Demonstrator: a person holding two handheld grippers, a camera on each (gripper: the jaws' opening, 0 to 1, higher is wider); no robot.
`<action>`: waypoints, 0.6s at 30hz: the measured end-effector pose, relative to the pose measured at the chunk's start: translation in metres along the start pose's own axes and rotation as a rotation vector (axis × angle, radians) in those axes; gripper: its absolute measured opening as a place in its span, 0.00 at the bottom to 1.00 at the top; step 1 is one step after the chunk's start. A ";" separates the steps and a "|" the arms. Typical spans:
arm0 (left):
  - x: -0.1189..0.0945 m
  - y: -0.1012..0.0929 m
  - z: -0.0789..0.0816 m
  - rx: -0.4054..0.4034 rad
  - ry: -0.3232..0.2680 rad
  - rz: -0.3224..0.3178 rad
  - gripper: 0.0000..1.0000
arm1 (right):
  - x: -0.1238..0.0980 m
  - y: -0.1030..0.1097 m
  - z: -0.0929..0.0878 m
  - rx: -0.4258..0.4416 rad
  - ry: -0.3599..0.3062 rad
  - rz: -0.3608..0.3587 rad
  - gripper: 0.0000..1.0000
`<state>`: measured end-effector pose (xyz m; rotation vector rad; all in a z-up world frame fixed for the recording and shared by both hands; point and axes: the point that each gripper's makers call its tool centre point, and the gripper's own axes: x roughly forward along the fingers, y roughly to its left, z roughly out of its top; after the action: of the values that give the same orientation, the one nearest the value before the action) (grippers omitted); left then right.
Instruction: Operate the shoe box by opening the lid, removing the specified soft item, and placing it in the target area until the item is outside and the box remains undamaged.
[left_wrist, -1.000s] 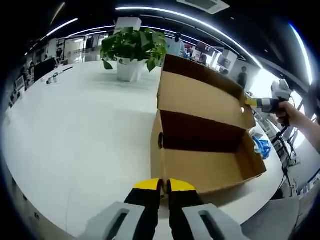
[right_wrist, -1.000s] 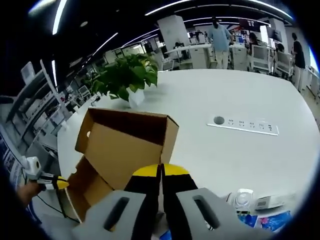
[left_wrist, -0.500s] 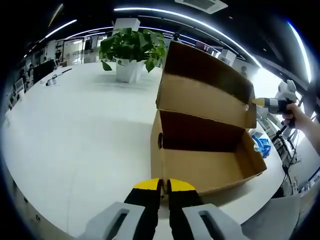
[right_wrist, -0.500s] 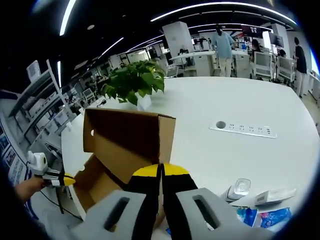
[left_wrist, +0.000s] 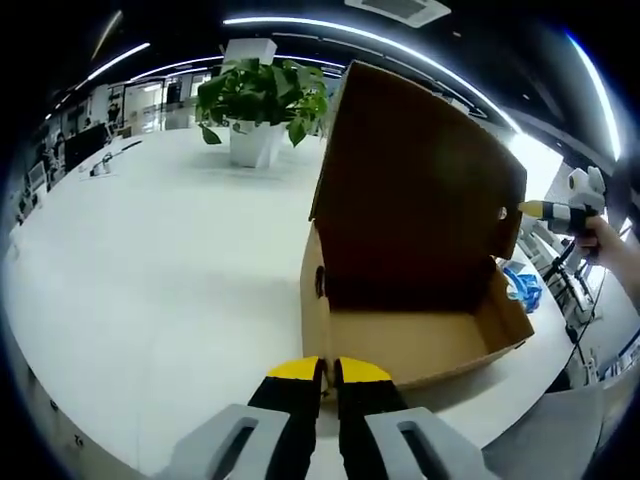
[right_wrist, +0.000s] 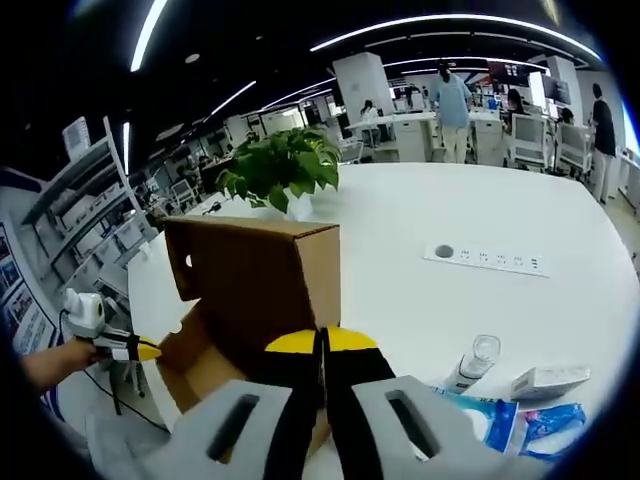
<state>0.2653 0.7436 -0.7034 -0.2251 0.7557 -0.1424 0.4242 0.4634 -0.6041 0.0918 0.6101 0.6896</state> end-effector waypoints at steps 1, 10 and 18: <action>0.000 0.000 0.000 0.004 0.001 0.002 0.05 | -0.002 0.002 -0.001 -0.007 -0.002 -0.002 0.00; 0.000 -0.001 0.000 0.037 0.015 0.023 0.05 | -0.012 0.009 -0.010 -0.027 -0.031 -0.015 0.00; -0.001 -0.001 0.000 0.062 0.022 0.032 0.05 | -0.020 0.015 -0.021 -0.027 -0.050 -0.016 0.00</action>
<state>0.2646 0.7427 -0.7028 -0.1523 0.7748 -0.1378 0.3923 0.4602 -0.6071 0.0785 0.5532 0.6785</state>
